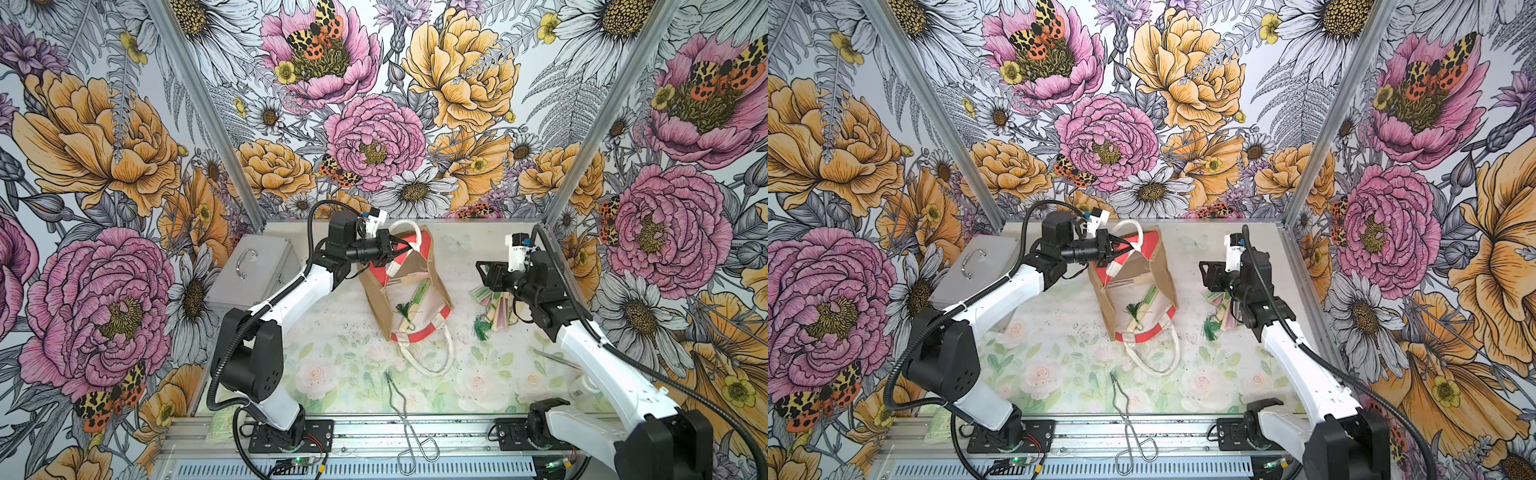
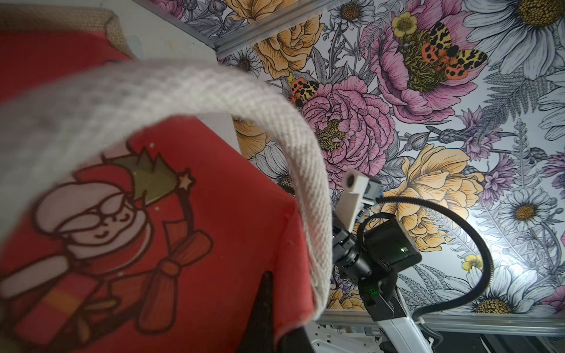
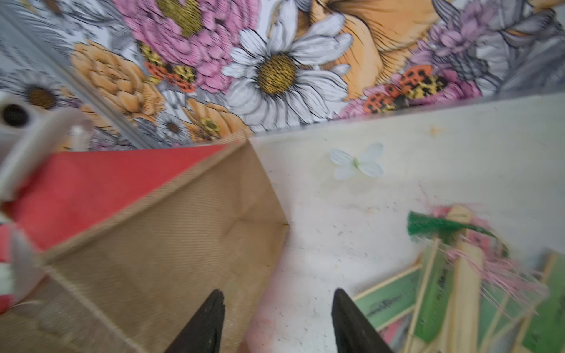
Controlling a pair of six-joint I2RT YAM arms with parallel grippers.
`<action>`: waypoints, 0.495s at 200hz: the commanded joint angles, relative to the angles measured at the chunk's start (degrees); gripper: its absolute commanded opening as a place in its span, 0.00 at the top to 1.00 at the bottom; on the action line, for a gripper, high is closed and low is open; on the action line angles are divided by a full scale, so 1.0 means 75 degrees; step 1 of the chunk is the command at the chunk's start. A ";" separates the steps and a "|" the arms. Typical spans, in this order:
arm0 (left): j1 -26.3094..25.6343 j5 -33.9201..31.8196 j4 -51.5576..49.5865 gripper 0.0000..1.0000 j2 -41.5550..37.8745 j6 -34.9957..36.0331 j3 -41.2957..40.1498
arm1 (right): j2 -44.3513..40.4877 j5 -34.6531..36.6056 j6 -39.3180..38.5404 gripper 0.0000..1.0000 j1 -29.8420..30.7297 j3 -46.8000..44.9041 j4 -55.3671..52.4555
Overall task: Take out the folding fans from the tote bags
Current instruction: Pick up the folding fan from the canvas bag.
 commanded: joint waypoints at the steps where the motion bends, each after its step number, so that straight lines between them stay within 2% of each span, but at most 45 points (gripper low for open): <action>1: 0.0000 -0.0318 -0.0284 1.00 -0.0148 0.0307 0.0162 | -0.0490 -0.1296 0.0337 0.42 0.0584 -0.0573 0.1565; 12: -0.0011 -0.0377 -0.0290 1.00 -0.0149 0.0284 0.0173 | -0.0574 -0.0942 0.0275 0.43 0.1142 -0.0685 0.1813; 27: -0.0013 -0.0488 -0.0285 1.00 -0.0170 0.0260 0.0188 | -0.0420 0.0113 -0.0076 0.45 0.2107 -0.0664 0.1689; 53: 0.0000 -0.0576 -0.0285 1.00 -0.0167 0.0216 0.0232 | 0.0414 0.1843 -0.0493 0.48 0.3565 -0.0906 0.2483; 81: 0.0024 -0.0671 -0.0285 1.00 -0.0126 0.0160 0.0249 | 0.1663 0.3142 -0.0546 0.49 0.4527 -0.0818 0.3338; 99: -0.0001 -0.0721 -0.0285 1.00 -0.0114 0.0154 0.0290 | 0.2600 0.3781 -0.0338 0.49 0.4983 -0.0289 0.3102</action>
